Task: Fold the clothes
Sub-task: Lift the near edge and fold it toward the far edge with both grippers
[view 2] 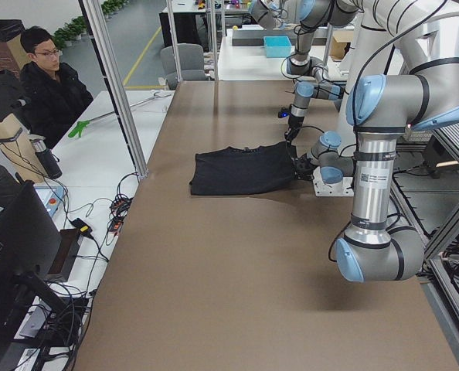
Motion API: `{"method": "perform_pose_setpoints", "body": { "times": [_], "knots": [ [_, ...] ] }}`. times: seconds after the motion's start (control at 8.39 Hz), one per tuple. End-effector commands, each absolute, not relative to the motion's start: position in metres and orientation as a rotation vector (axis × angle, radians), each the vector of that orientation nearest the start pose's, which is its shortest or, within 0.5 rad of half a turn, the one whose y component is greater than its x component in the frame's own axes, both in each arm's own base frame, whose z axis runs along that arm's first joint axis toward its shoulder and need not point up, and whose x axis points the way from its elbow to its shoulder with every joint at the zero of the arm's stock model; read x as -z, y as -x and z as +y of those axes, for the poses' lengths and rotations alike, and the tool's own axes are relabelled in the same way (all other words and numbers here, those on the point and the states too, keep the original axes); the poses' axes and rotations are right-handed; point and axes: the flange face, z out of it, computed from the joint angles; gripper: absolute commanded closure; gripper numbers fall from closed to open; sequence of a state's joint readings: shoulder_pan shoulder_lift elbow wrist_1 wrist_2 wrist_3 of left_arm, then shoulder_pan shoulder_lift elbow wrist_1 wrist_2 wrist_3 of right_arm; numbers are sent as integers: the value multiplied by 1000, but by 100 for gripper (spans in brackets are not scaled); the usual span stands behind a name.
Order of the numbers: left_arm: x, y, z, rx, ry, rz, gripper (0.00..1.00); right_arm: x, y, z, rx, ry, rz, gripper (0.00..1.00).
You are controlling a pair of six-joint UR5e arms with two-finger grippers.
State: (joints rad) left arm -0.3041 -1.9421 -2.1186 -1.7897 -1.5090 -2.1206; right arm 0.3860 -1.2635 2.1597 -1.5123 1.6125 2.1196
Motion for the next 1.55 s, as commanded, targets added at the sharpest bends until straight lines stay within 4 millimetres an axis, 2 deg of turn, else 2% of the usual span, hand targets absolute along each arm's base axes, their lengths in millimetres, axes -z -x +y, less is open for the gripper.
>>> {"method": "perform_pose_setpoints", "body": {
  "times": [0.0, 0.12, 0.24, 0.36, 0.48, 0.6, 0.72, 0.83, 0.95, 1.07, 1.31, 1.43],
  "knots": [
    [-174, -420, -417, 824, 88, 1165, 100, -216, 411, -435, -878, 141, -975, 100],
    [-169, -419, -458, 851, 75, 1150, 100, -218, 415, -462, -860, 101, -956, 100],
    [-167, -419, -494, 870, 78, 1130, 100, -223, 421, -500, -855, 65, -918, 100],
    [-165, -421, -532, 884, 51, 1100, 100, -231, 428, -526, -847, 48, -883, 100],
    [-166, -426, -565, 898, 41, 1066, 100, -228, 431, -544, -845, 40, -871, 100],
    [-181, -440, -597, 907, 39, 1041, 100, -218, 439, -562, -839, 35, -863, 100],
    [-198, -454, -629, 894, 13, 1047, 98, -219, 449, -589, -841, 19, -868, 93],
    [-226, -473, -662, 866, -36, 1042, 75, -237, 456, -630, -833, -13, -867, 40],
    [-249, -483, -691, 829, -142, 1042, 8, -256, 467, -670, -751, -70, -855, 5],
    [-259, -484, -699, 809, -218, 1031, 6, -263, 468, -685, -661, -131, -861, 5],
    [-257, -482, -700, 809, -229, 1031, 6, -263, 447, -698, -620, -174, -853, 5],
    [-258, -478, -702, 811, -231, 1031, 6, -264, 446, -698, -612, -178, -850, 5]
  ]
}}
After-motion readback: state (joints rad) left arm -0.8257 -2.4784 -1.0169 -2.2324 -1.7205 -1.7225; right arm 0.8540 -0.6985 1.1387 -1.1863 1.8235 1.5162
